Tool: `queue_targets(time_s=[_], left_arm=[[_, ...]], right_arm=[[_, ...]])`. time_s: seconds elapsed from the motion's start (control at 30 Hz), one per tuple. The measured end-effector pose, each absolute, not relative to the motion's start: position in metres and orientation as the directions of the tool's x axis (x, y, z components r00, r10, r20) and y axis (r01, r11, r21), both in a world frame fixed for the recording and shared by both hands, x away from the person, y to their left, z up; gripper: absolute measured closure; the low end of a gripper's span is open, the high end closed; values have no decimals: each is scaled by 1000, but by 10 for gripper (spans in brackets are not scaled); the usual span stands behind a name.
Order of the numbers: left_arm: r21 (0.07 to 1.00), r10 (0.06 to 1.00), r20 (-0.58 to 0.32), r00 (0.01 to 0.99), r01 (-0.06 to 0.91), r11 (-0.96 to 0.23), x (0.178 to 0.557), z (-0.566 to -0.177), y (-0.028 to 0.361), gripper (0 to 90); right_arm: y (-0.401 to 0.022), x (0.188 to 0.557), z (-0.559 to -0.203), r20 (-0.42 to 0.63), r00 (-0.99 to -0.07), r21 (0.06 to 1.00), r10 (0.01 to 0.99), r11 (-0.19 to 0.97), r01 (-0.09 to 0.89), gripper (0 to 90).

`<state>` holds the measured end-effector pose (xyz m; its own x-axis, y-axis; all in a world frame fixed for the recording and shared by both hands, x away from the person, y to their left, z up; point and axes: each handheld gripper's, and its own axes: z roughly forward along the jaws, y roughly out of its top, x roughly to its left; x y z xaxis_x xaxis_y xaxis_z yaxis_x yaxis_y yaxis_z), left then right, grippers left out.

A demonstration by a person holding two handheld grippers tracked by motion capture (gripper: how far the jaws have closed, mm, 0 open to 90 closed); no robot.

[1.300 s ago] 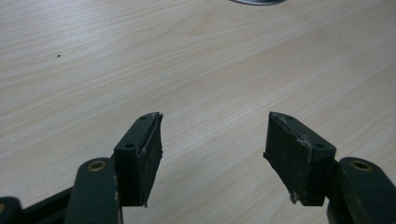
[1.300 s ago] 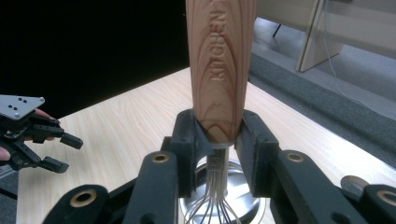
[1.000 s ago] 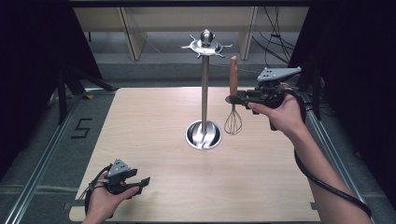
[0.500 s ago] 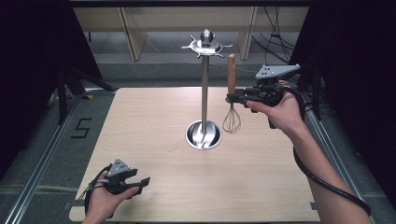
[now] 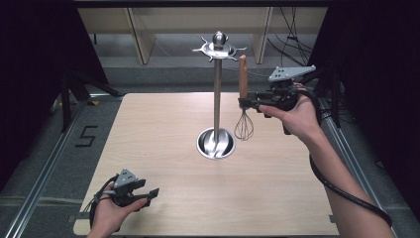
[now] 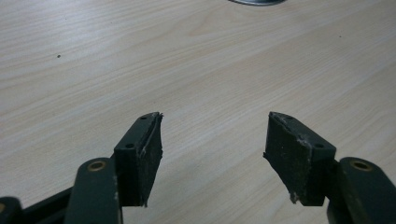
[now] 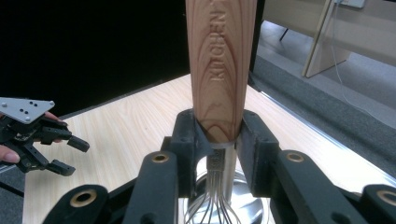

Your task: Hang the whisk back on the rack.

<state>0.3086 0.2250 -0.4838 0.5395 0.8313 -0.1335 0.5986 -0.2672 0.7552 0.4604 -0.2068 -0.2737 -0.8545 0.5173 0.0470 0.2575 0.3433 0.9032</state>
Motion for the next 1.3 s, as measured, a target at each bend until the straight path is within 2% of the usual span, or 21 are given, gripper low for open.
queue_targets(time_s=[1.3], left_arm=[[756, 831, -141, 538, 600, -261, 308, -484, 224, 356]], right_arm=[[-192, 475, -273, 88, -864, 886, 496, 357, 295, 703]])
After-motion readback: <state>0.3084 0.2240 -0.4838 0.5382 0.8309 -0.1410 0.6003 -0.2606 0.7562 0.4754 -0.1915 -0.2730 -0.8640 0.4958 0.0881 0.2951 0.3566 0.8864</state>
